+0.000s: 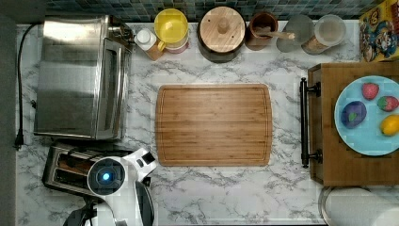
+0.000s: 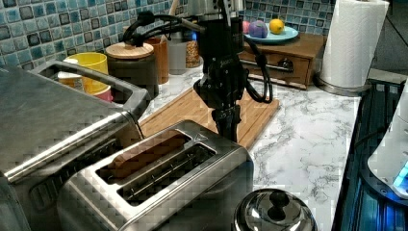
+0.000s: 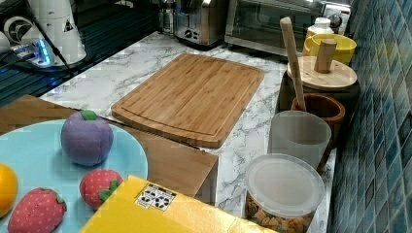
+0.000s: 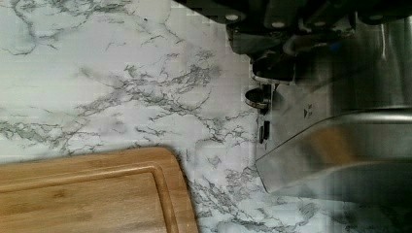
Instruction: Turn on the toaster.
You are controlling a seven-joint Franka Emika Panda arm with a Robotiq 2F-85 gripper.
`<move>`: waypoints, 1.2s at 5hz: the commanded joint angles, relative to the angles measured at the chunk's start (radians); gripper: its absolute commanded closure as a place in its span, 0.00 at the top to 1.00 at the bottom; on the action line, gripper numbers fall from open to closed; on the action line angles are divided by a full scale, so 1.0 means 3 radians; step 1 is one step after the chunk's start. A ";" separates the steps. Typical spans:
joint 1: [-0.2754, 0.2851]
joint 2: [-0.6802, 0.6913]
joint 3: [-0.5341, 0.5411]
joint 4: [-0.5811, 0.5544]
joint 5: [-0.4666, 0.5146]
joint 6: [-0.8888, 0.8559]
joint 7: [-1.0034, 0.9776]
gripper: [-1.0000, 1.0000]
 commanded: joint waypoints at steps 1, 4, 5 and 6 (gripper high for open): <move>0.0136 -0.0006 0.0017 -0.0116 0.0296 -0.0026 -0.0241 0.00; 0.0240 0.0217 0.0238 -0.0606 0.0268 0.0491 -0.0228 0.00; 0.0263 0.0438 0.0206 -0.0840 0.0193 0.0816 -0.0163 0.00; 0.0272 0.0641 0.0229 -0.1058 0.0314 0.1120 -0.0278 0.00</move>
